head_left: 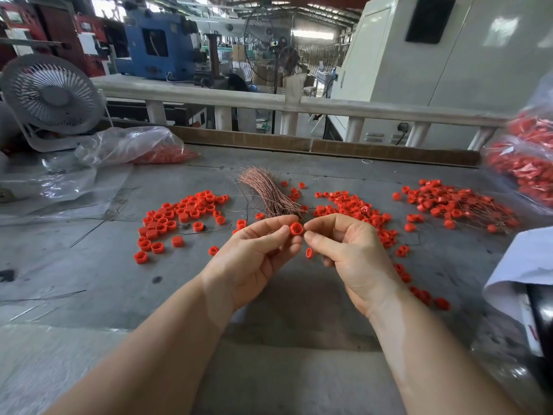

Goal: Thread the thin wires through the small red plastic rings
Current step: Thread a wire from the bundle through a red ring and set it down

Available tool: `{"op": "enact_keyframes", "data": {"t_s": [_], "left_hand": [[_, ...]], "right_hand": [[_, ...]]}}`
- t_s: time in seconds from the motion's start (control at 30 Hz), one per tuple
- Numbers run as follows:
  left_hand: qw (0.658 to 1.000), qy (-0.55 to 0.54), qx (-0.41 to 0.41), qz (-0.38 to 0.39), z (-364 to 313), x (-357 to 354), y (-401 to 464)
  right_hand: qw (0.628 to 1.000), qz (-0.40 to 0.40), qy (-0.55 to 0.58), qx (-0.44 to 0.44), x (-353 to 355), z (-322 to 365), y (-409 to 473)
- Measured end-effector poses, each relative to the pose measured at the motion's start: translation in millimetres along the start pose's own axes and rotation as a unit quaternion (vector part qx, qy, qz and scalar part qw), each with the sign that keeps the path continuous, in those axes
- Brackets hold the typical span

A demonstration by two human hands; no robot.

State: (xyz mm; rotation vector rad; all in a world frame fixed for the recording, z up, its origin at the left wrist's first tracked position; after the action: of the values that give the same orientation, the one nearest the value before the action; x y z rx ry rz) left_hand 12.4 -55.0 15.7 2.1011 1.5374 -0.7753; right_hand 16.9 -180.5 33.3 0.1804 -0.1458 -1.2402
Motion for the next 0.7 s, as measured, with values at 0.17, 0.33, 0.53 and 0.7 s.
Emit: {"op": "enact_keyframes", "data": {"t_s": [0.17,0.33,0.53,0.7], "left_hand": [[1.0,-0.003,-0.003,0.002,0.3,-1.8,-0.7],[1.0,-0.011,-0.003,0.003,0.6,-2.8,-1.1],[0.999,0.037,-0.002,0.006,-0.3,-1.4,-1.8],[1.0,0.021,-0.003,0.007,-0.7,-2.2,-1.7]], "right_hand": [[1.0,-0.009,-0.01,0.01,1.2,-0.2,0.7],[1.0,-0.016,-0.015,0.011,2.5,-0.6,1.3],[0.999,-0.013,-0.029,0.013,1.6,-0.1,1.1],[0.999,-0.015,-0.029,0.018,1.6,0.3,0.9]]}}
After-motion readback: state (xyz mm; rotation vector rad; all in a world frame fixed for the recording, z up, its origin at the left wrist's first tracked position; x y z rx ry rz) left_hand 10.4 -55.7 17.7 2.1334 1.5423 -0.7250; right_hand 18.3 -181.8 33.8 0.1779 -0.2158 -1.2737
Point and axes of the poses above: each hand's wrist, its own y-axis towards the middle knuckle, its own x-axis out of the back of the hand, z = x × y, the point moved 5 cm from there along y, towards the middle knuckle, and after that the axes turned 12 degrees about z, right-handed, at the moved point
